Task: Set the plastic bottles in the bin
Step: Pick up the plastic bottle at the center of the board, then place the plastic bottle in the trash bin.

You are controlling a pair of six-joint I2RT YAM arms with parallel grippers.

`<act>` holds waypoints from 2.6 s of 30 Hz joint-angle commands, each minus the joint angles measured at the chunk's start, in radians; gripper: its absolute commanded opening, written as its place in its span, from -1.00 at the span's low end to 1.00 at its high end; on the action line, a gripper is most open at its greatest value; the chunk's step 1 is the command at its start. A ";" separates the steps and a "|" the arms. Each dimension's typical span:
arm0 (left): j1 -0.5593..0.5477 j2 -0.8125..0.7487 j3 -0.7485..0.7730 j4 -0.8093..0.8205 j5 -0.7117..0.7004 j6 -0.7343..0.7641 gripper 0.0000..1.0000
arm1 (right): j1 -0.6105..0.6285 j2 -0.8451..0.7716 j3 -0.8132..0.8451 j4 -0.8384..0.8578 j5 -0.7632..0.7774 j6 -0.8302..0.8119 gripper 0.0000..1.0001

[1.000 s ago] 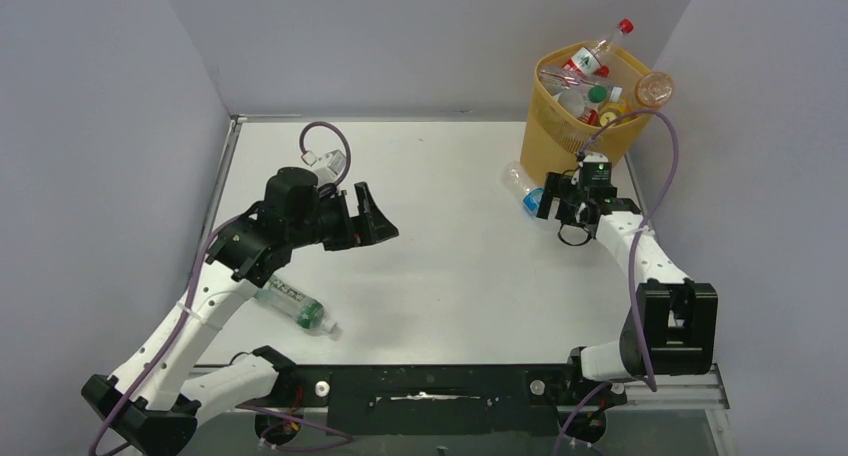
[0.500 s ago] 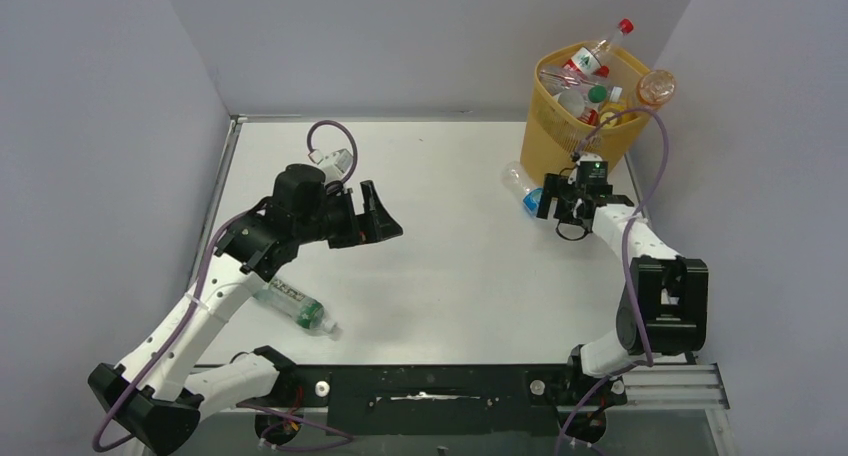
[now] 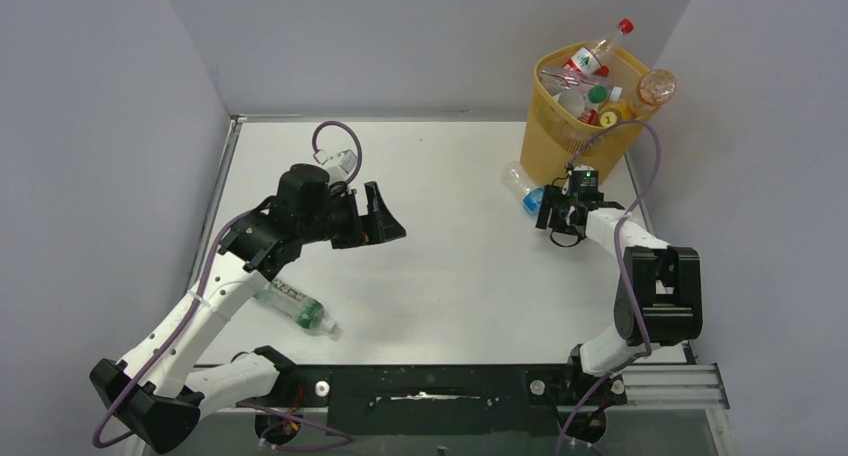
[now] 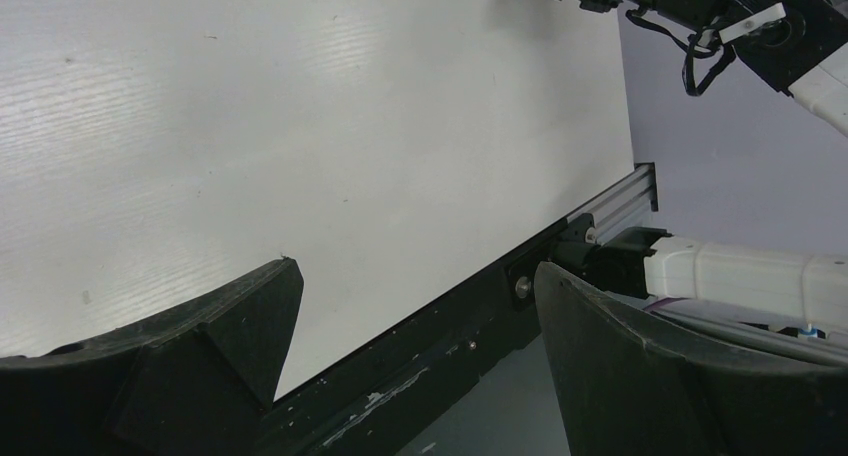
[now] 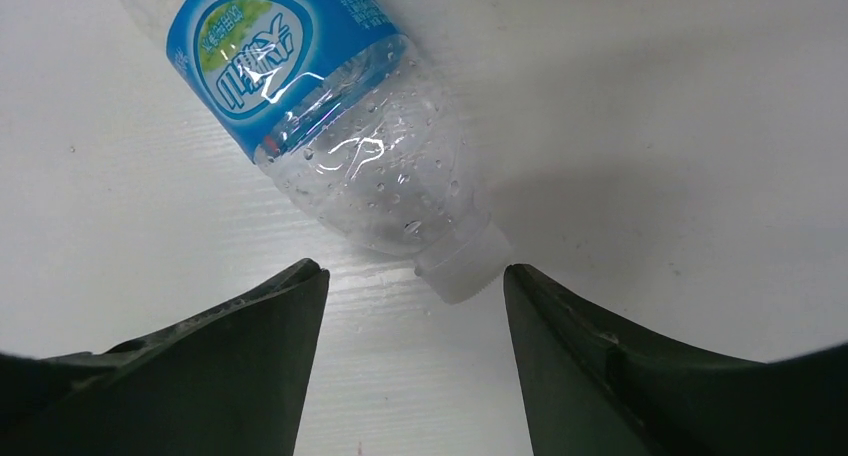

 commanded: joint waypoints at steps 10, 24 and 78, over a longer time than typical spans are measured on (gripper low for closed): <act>-0.008 -0.012 0.051 0.011 -0.001 0.016 0.75 | 0.077 0.062 0.064 0.046 0.108 -0.018 0.13; -0.027 -0.015 0.040 0.021 -0.004 0.007 0.75 | 0.155 -0.007 0.030 0.028 0.247 -0.040 0.28; -0.049 -0.104 -0.005 0.026 -0.021 -0.024 0.75 | 0.281 -0.218 0.914 -0.449 0.373 -0.007 -0.50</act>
